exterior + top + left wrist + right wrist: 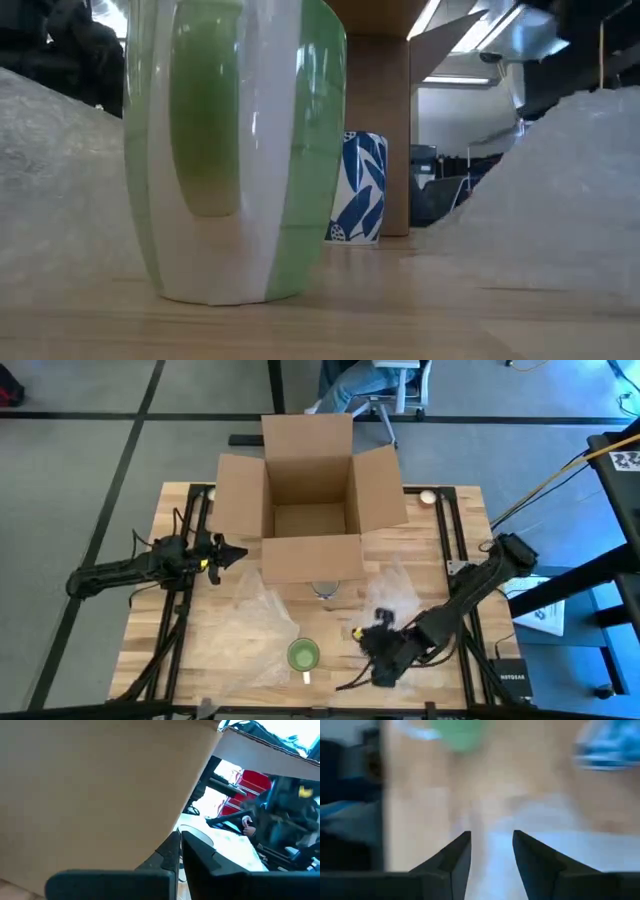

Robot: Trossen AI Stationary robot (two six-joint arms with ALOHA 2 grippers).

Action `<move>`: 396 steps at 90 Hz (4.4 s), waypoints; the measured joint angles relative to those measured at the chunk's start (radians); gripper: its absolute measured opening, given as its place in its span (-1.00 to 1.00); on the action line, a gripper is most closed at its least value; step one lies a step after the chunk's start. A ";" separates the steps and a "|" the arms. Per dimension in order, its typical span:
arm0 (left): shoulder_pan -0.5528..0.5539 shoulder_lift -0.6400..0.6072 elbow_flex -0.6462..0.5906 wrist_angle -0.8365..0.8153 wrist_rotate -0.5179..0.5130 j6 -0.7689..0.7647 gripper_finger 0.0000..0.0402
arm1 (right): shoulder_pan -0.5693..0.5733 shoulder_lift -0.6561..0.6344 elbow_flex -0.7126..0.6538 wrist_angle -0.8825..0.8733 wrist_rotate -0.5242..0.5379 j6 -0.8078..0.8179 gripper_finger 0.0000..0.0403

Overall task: Wrap mug
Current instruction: Prepare the right transparent bubble wrap

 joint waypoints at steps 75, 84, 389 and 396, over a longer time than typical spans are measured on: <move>0.000 -0.001 0.001 -0.043 0.070 0.004 -1.00 | 0.066 0.053 -0.081 -0.075 -0.046 0.385 0.28; 0.000 0.000 0.001 -0.044 0.070 0.006 -1.00 | 0.058 0.108 -0.092 -0.082 -0.080 0.386 0.28; 0.000 0.000 0.000 -0.048 0.058 0.007 -1.00 | -0.045 -0.158 -0.280 -0.382 0.152 0.825 0.31; 0.000 0.000 0.000 -0.048 0.057 0.007 -1.00 | -0.076 -0.222 -0.399 -0.296 0.127 0.879 0.31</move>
